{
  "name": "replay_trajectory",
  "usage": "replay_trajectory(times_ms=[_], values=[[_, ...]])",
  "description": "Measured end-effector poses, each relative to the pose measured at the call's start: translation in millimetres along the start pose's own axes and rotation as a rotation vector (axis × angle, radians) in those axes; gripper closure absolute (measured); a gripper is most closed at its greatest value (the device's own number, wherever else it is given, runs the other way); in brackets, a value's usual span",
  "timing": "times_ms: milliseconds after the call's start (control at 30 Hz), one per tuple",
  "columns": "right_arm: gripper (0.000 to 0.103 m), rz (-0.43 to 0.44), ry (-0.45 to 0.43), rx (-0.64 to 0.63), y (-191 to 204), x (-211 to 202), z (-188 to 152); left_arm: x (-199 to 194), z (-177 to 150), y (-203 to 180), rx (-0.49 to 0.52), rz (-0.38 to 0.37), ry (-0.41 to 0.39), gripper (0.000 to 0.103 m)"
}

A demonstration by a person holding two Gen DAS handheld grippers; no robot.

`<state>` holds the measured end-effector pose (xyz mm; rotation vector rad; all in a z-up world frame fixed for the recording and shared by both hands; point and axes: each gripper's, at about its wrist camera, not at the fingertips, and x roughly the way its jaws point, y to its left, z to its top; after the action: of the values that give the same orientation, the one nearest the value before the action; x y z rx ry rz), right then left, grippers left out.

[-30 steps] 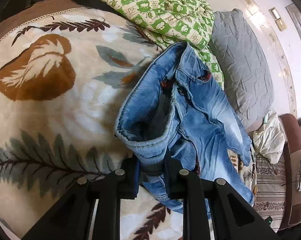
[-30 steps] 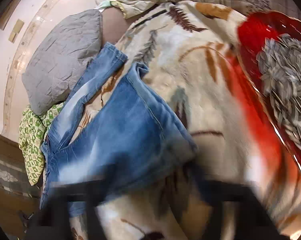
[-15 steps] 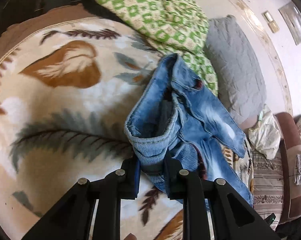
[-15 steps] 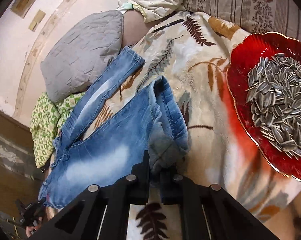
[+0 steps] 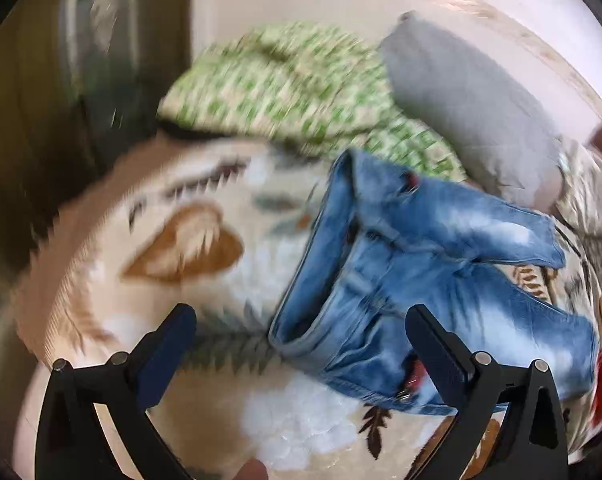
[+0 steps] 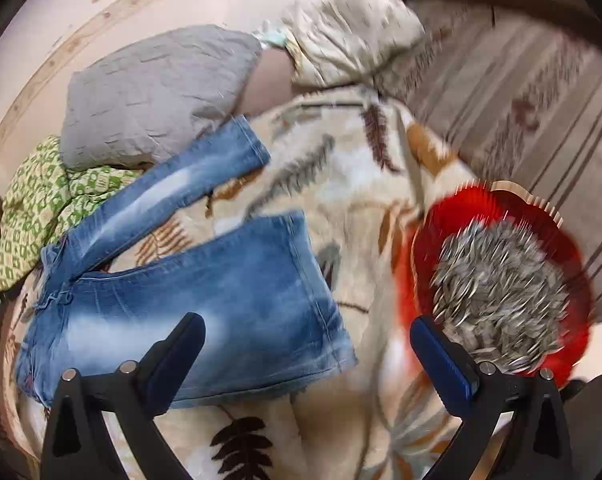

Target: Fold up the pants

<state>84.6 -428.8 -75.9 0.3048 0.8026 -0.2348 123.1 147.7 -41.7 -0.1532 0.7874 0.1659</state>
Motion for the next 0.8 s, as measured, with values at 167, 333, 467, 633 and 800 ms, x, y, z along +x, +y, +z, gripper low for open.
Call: replay_trajectory(times_ms=[167,333,467,633,800], values=[[0.0,0.026,-0.125,-0.141,38.0,-40.3,18.3,-37.7,18.1,-58.1,0.155,-0.024,-0.131,0.0],[0.0,0.108,-0.134,-0.26,65.9,-44.8,39.4,-36.3,24.3,-120.6,0.211,-0.147,-0.161,0.0],[0.0,0.145,-0.082,-0.345,76.5,-18.1,72.9,-17.6,24.2,-161.2,0.214,-0.23,-0.154,0.0],[0.0,0.133,-0.046,-0.333,79.8,34.0,123.8,20.9,25.9,-204.8,0.275,-0.214,-0.164,0.0],[0.0,0.103,-0.061,-0.403,97.7,96.3,173.7,67.0,38.1,-222.2,0.283,-0.19,-0.162,0.0]])
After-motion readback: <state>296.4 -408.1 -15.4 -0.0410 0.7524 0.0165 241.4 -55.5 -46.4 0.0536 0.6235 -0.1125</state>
